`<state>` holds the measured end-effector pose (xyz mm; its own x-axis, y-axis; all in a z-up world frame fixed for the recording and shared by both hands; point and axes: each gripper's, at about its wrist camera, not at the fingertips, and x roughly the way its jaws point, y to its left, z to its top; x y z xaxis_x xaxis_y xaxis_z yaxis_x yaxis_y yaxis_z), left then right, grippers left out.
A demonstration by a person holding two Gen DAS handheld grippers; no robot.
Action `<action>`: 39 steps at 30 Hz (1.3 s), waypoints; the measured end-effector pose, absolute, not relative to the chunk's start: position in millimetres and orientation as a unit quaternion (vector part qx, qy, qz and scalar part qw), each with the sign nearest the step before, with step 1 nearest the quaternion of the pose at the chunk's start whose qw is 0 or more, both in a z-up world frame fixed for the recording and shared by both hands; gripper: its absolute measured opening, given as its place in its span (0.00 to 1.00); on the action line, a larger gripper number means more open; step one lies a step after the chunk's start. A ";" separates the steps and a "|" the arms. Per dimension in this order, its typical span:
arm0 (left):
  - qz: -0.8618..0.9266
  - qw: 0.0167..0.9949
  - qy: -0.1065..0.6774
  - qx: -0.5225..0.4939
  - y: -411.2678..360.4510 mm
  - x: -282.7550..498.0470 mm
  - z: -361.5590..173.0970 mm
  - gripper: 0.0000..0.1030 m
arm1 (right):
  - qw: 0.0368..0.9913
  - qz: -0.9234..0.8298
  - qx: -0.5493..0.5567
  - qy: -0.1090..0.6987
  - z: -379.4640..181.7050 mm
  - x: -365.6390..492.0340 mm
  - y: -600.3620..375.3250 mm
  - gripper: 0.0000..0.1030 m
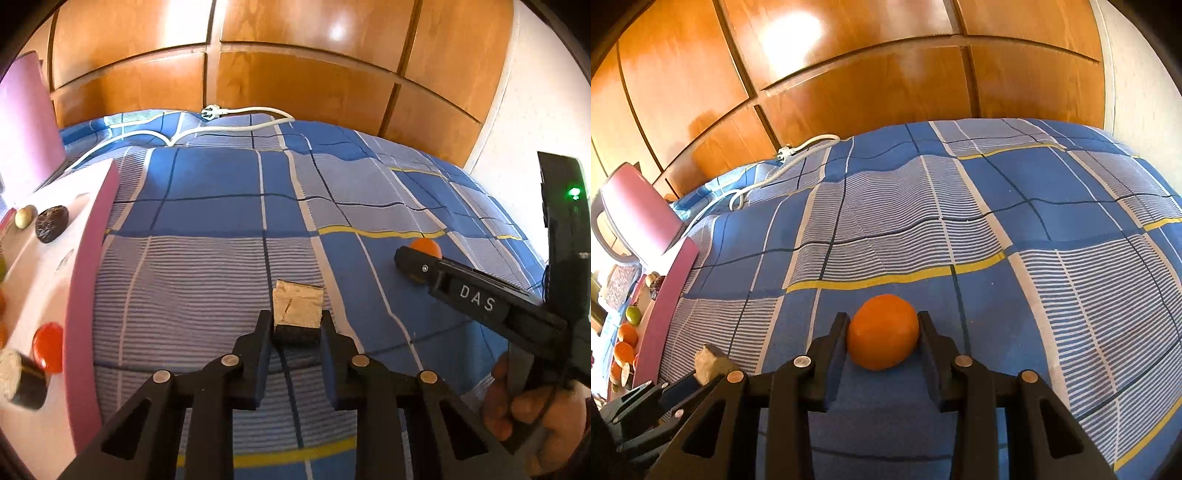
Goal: Organize fruits
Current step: 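Lift the slice and mandarin and carry both toward the white tray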
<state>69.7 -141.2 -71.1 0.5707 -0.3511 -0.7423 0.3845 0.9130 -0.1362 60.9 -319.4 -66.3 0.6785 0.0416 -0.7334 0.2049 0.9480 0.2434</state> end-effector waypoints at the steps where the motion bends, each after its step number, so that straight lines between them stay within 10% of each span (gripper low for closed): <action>1: -0.207 0.887 0.413 0.022 -140.5 67.4 -70.8 0.23 | 0.903 -0.046 0.151 0.399 -65.7 59.8 -317.7 0.35; 39: -0.210 0.903 0.374 -0.029 -88.5 31.1 -26.7 0.23 | 0.895 0.022 0.128 0.426 -56.6 5.0 -247.5 0.35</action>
